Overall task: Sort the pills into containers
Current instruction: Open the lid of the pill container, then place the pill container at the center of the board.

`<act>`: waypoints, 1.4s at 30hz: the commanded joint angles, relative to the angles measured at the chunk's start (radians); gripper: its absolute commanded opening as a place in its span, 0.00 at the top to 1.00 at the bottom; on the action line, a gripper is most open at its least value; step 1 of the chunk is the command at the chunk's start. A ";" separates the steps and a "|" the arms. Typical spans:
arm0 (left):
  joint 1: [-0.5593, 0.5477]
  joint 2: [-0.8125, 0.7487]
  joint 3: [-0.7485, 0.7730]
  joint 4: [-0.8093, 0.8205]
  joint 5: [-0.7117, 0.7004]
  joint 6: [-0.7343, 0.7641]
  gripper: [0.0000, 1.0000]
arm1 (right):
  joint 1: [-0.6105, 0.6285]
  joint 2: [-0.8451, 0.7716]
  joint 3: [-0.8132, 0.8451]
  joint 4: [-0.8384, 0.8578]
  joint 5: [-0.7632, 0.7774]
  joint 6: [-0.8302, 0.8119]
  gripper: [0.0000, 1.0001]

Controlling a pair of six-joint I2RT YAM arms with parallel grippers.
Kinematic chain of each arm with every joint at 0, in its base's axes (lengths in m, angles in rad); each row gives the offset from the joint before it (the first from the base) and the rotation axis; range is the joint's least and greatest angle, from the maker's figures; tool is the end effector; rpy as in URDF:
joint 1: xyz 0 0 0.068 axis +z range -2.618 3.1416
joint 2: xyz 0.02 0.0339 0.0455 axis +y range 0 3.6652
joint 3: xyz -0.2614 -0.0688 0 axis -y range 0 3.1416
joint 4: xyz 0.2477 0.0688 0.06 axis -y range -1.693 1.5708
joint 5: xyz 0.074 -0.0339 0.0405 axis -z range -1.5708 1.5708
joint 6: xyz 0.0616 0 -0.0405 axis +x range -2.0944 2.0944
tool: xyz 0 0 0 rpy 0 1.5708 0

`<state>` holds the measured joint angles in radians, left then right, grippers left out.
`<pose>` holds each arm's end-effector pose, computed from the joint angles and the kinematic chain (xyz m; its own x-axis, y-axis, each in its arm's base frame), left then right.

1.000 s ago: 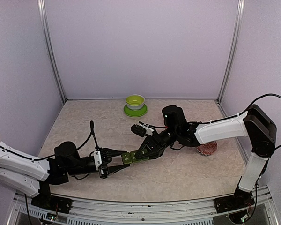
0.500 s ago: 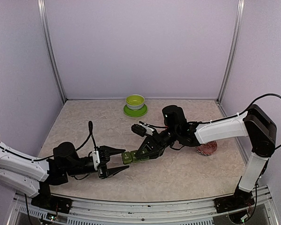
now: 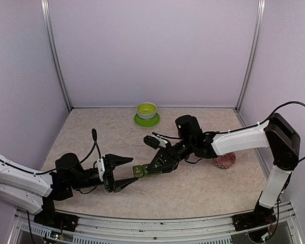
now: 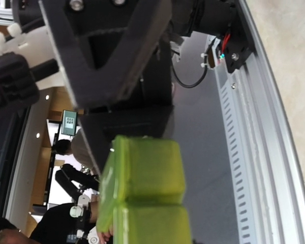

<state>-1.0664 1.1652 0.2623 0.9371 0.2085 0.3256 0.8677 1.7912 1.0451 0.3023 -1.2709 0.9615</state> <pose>0.1104 -0.2264 0.2010 0.3216 0.0650 -0.9446 0.9009 0.2860 0.3264 0.2028 0.3302 0.2049 -0.8012 -0.5706 -0.1805 -0.2206 0.0012 0.9754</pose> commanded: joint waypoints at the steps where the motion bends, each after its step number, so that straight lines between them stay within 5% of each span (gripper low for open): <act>1: 0.013 0.003 0.000 0.069 -0.040 -0.041 0.34 | -0.001 0.012 0.024 -0.093 0.023 -0.071 0.82; 42: 0.048 0.097 0.059 0.018 -0.170 -0.117 0.31 | 0.034 0.035 0.060 -0.270 0.084 -0.248 0.82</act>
<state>-1.0260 1.2449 0.2855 0.9817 0.0475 0.2207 0.8867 1.8225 1.0718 0.0475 -1.1885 0.7372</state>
